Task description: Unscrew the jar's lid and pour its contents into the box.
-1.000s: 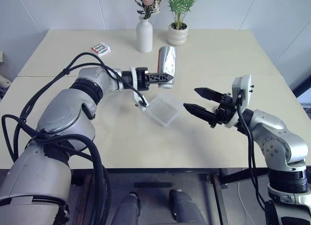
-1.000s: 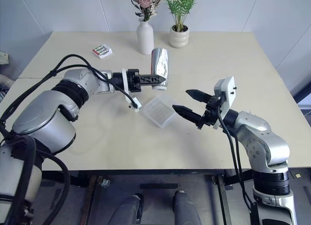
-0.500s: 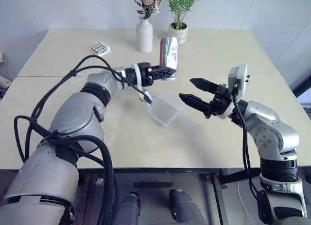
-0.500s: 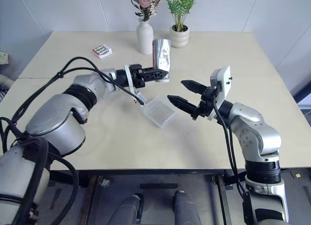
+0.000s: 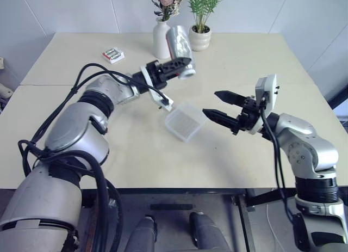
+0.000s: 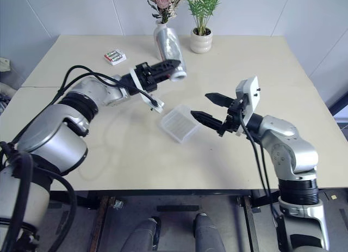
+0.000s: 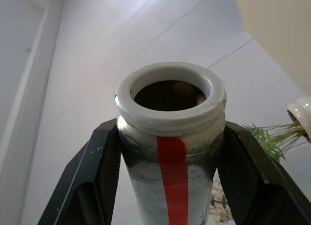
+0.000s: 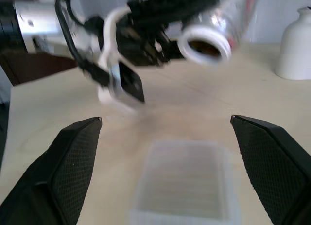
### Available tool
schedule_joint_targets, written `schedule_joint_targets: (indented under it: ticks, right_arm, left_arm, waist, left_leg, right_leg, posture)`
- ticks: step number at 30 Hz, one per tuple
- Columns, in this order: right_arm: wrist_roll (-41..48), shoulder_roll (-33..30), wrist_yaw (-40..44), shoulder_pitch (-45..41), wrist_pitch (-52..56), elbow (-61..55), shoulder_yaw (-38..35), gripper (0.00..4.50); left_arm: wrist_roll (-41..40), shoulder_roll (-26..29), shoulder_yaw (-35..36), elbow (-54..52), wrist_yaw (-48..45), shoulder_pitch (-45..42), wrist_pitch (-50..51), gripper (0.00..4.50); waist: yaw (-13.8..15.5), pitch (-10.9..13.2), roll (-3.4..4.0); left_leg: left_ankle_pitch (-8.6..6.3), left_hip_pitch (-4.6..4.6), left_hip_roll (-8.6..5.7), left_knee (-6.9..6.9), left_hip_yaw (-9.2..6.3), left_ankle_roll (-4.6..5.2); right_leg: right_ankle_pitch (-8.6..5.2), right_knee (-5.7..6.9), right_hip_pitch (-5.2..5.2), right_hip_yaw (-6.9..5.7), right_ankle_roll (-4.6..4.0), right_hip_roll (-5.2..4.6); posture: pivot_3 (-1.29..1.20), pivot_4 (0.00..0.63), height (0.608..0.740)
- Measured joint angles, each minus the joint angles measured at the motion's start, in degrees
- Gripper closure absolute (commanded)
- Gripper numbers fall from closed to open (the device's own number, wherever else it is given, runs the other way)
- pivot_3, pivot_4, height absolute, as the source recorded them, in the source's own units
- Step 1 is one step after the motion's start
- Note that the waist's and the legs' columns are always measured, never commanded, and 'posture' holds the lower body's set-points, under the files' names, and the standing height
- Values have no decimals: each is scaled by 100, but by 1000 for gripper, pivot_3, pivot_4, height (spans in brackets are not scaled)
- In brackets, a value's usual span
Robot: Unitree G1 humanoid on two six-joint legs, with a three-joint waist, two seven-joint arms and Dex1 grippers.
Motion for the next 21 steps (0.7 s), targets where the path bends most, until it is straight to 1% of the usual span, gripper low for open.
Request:
schedule_joint_targets:
  ticks: [2,3,4,5,7,9,11,13,15,19,21]
  right_arm:
    - [-112,-162,154,41,-44,85,2,15]
    - [-156,-228,249,71,-104,162,11,15]
    - [-194,-275,300,72,-120,223,12,15]
    - [-245,-360,387,76,-153,304,13,15]
    - [-299,-430,463,80,-230,394,-5,15]
    - [-333,-450,509,87,-252,412,-9,15]
    - [-347,-449,533,89,-282,409,-8,15]
    - [-371,-449,532,140,-325,389,-4,15]
    - [-378,-449,531,241,-335,337,-2,15]
    - [-381,-449,521,330,-335,289,3,15]
    - [-381,-450,504,355,-335,192,1,15]
  left_arm:
    - [-484,132,428,-19,-472,12,-486,2040]
    - [-1104,117,975,-13,-1187,138,-737,2040]
    - [-1651,86,1417,4,-1715,265,-823,2040]
    - [-2625,16,2227,28,-2827,524,-889,2040]
    - [-3792,-64,3138,48,-4135,846,-737,2040]
    - [-4892,-204,3995,16,-5523,1097,-297,2040]
    - [-5607,-299,4525,-89,-6529,1310,144,2040]
    - [-6152,-386,4920,-377,-7218,1568,635,2040]
    - [-6502,-409,5154,-713,-7784,1882,1290,2040]
    - [-6614,-454,5234,-1201,-8087,2440,2040,2040]
    - [-6635,-506,5237,-1615,-8174,2654,2337,2040]
  waist:
    - [1,0,0]
    - [5,-2,3]
    - [3,-2,4]
    - [-9,-3,5]
    - [-33,-3,5]
    - [-29,-3,5]
    - [-24,-3,5]
    - [-24,-3,5]
    - [-33,-3,5]
    - [-40,-3,5]
    - [-26,-3,5]
  left_leg:
    - [0,0,0,6,0,1]
    - [0,2,-2,8,1,1]
    - [0,2,-2,14,4,1]
    - [1,2,-2,17,6,3]
    - [3,7,-1,21,6,4]
    - [6,14,0,20,5,5]
    - [9,17,-1,23,3,6]
    - [9,22,-1,28,2,6]
    - [9,25,-2,28,2,6]
    - [10,28,-1,34,-2,4]
    - [12,29,-1,35,-4,3]
  right_leg:
    - [0,3,1,0,0,0]
    - [0,4,4,0,1,-1]
    - [0,10,4,0,0,-1]
    - [3,12,4,1,1,0]
    - [3,26,4,3,0,2]
    - [3,37,5,3,-1,4]
    - [3,43,8,3,-1,3]
    - [3,44,15,3,-1,2]
    - [3,47,15,5,-1,1]
    - [4,60,14,7,-1,2]
    - [5,64,14,6,-2,2]
  posture:
    - [0,150,740]
    - [0,150,740]
    - [0,150,740]
    - [0,150,740]
    - [0,150,740]
    - [0,150,740]
    - [0,150,740]
    - [0,150,740]
    - [0,150,740]
    - [0,150,740]
    - [0,150,740]
